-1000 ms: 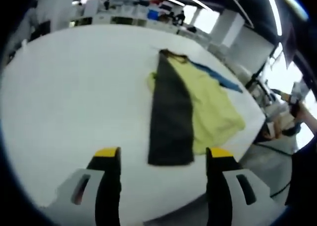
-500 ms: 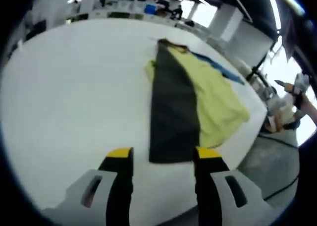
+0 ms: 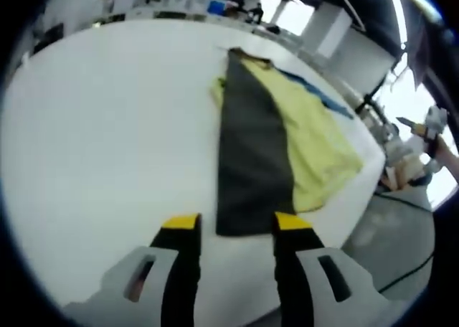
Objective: Fold the garment on the visible template until the final outline fits inside the template.
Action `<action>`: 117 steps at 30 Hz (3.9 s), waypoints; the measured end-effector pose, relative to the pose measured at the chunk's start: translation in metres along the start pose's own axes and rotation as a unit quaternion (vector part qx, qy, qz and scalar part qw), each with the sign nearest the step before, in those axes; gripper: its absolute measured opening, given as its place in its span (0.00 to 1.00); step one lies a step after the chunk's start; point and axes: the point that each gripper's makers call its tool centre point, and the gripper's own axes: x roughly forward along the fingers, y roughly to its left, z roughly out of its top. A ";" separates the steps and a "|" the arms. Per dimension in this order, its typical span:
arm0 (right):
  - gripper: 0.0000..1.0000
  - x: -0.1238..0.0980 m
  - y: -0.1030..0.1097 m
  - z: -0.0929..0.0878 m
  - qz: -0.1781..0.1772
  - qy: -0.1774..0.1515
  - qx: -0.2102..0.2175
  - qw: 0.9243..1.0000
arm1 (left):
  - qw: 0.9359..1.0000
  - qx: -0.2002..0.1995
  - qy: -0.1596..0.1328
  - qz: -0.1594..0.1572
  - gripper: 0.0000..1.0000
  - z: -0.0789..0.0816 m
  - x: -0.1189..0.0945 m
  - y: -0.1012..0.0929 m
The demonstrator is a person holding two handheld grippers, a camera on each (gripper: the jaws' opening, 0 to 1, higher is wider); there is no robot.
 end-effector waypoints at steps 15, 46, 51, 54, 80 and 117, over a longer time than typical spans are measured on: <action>1.00 0.001 -0.003 -0.001 -0.005 0.001 0.004 1.000 | 1.000 0.014 0.009 -0.003 0.18 -0.002 0.003 0.004; 1.00 -0.002 0.004 -0.001 -0.007 -0.006 0.009 1.000 | 0.997 -0.066 -0.038 0.033 0.00 0.032 -0.032 0.031; 1.00 -0.005 0.005 -0.001 -0.008 -0.007 0.008 1.000 | 0.994 -0.075 -0.070 0.048 0.00 0.057 -0.054 0.033; 0.98 -0.007 0.006 -0.002 -0.007 -0.005 0.007 1.000 | 0.993 -0.074 -0.078 0.058 0.00 0.065 -0.061 0.040; 0.98 -0.010 0.029 -0.011 -0.015 0.007 0.009 1.000 | 0.984 -0.048 -0.065 0.157 0.00 0.120 -0.082 0.150; 0.97 0.007 0.044 -0.010 -0.027 0.027 0.008 0.999 | 0.973 -0.088 -0.042 0.208 0.00 0.138 -0.071 0.273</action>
